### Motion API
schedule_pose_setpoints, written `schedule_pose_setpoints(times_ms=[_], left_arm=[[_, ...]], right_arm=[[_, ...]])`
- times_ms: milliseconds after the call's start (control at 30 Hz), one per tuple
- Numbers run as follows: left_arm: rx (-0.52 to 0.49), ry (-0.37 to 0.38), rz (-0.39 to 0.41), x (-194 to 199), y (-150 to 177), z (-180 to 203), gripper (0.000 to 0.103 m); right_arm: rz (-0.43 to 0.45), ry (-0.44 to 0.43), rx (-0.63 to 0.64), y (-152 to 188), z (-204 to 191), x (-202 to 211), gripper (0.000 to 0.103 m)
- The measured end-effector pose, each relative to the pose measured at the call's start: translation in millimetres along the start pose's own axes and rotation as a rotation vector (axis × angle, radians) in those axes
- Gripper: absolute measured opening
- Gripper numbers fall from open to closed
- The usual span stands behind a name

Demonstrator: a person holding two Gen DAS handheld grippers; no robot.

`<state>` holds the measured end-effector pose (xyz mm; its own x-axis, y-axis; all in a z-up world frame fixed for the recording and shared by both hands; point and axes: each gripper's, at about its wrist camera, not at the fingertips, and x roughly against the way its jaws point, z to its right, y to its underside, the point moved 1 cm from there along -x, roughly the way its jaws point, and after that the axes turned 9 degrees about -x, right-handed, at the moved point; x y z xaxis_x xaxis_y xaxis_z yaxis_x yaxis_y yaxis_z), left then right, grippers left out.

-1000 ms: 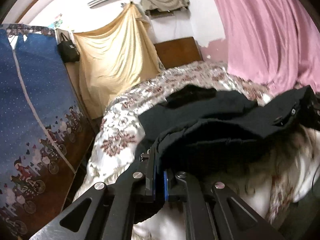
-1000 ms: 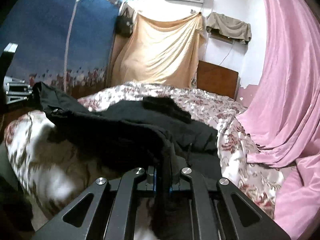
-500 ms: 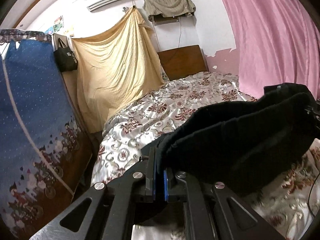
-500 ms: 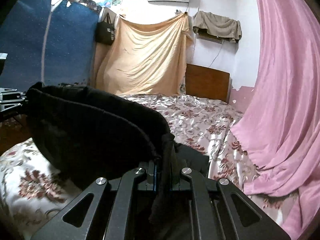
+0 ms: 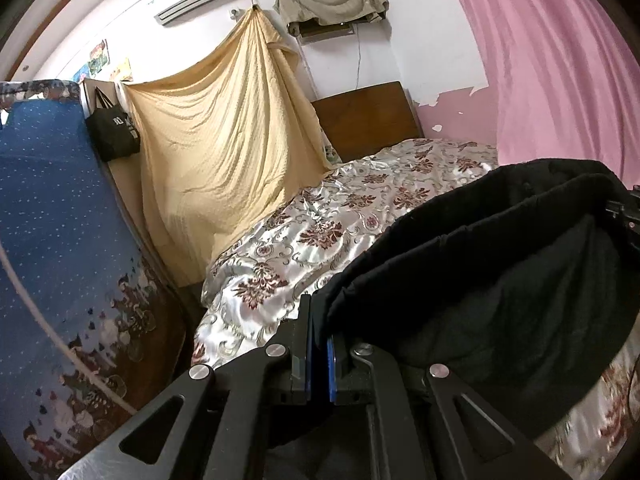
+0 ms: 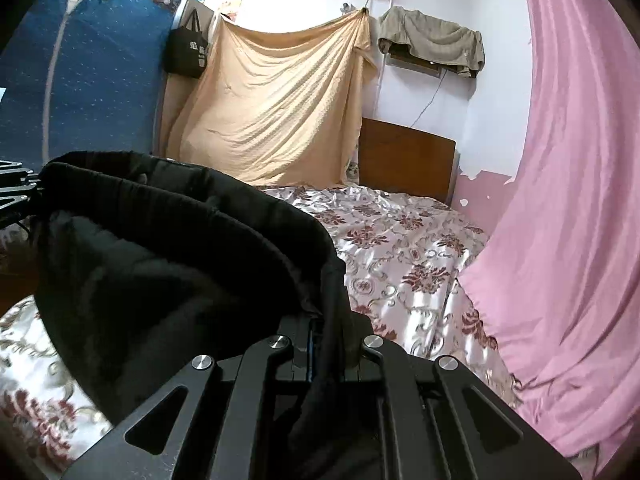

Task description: Fold large clothes

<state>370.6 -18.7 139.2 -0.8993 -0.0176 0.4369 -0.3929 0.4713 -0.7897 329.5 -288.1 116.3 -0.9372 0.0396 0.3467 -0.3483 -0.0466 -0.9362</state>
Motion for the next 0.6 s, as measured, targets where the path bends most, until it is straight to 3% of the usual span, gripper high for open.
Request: schedule_pose_setpoints(times_ms=[200,367,600], left_arm=[[-0.041,-0.075,-0.037,-68.9,-18.9,8.5,0.006],[0.002,-0.063,-0.087,-124.4,-20.3,10.2,0.006],[0.038,-0.033,-0.177,-192.7,-3.4,24.8,0.006]], right_arm=[[-0.016,0.025,-0.006,-23.5,0.2,-72.3,0.006],[-0.073,0.045,-0.005,-27.1,-1.3,-147.0,0.006],[-0.161,0.056,-0.003,-4.0,-4.3,-221.3,0.006]])
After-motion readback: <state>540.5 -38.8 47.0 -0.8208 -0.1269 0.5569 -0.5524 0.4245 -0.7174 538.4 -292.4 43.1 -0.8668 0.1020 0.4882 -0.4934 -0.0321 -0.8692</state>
